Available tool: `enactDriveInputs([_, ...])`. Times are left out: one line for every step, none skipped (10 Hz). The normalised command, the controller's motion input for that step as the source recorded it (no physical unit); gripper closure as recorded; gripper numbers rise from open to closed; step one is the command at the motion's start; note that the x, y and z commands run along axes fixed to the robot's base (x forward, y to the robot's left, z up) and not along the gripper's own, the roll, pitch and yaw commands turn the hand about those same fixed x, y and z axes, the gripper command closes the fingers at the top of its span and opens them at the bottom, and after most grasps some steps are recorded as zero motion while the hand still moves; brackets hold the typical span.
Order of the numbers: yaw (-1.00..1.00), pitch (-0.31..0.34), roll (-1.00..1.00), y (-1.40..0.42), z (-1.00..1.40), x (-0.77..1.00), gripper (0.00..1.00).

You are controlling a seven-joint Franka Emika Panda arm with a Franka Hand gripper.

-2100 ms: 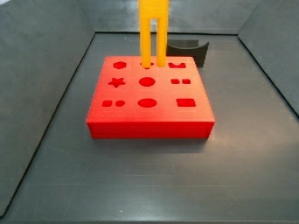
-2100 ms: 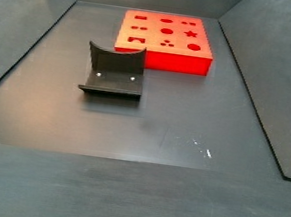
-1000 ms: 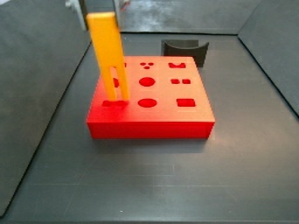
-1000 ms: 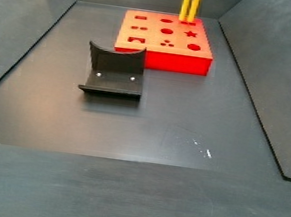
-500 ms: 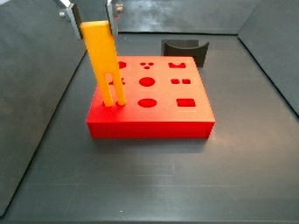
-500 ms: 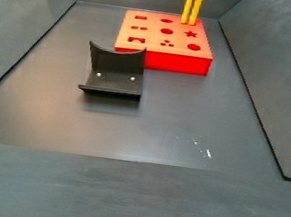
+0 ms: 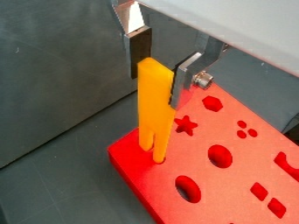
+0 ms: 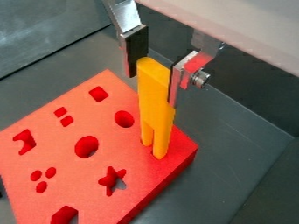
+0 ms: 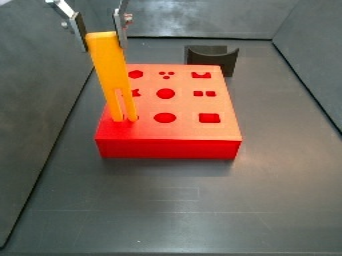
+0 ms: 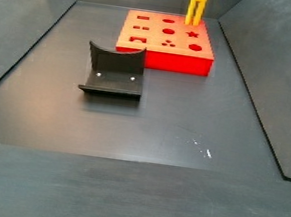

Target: Insert the square-circle object.

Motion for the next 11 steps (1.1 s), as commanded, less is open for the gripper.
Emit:
enactDriveInputs([0.00, 0.000, 0.00, 0.00, -0.05, 0.02, 1.00])
enactDriveInputs([0.00, 0.050, 0.09, -0.05, -0.69, 0.05, 1.00])
enactDriveInputs([-0.04, 0.174, 0.14, -0.12, -0.79, 0.31, 1.00])
enactDriveInputs([-0.23, 0.233, 0.03, -0.04, -0.72, 0.37, 1.00])
enactDriveInputs([-0.20, 0.281, 0.05, 0.00, -0.63, 0.30, 1.00])
enactDriveInputs([-0.29, 0.283, 0.00, -0.02, -0.63, 0.30, 1.00])
enactDriveInputs([-0.43, 0.236, 0.00, 0.00, -0.72, 0.43, 1.00])
enactDriveInputs([-0.40, 0.169, 0.00, -0.03, -0.87, 0.52, 1.00])
enactDriveInputs([-0.34, 0.131, 0.00, -0.03, -0.92, 0.39, 1.00])
enactDriveInputs([-0.07, 0.044, -0.03, 0.00, -0.86, 0.00, 1.00])
enactDriveInputs([0.00, 0.000, 0.00, 0.00, 0.00, 0.00, 1.00])
